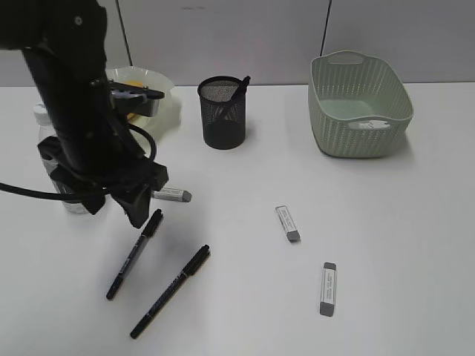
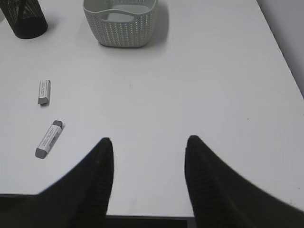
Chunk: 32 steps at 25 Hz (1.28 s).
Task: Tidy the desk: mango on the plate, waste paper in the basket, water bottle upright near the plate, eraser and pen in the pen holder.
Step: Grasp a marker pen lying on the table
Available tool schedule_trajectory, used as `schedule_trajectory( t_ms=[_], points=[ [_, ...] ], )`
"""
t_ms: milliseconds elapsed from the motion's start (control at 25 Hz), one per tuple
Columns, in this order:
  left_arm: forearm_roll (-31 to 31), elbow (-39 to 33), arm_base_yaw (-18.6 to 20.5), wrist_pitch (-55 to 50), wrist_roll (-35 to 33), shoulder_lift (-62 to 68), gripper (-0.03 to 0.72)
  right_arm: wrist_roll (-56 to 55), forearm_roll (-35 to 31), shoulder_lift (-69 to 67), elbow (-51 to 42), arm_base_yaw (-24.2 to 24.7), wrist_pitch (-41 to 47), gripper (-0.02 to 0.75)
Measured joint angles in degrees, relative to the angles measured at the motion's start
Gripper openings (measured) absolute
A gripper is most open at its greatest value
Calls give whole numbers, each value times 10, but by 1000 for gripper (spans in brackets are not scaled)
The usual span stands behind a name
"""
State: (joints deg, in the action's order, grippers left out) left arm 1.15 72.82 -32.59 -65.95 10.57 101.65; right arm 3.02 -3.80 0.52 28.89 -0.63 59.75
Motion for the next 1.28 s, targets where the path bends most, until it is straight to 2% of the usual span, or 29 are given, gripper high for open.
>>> schedule_trajectory(
  t_ms=[280,640,960,1280],
  points=[
    [-3,62,0,14,-5,95,510,0,0,0,0,0,0,394],
    [-3,66,0,27,-7,149,486,0,0,0,0,0,0,394],
    [-1,66,0,42,-18,175,398,0,0,0,0,0,0,394],
    [3,66,1,57,-26,203,373,0,0,0,0,0,0,394]
  ],
)
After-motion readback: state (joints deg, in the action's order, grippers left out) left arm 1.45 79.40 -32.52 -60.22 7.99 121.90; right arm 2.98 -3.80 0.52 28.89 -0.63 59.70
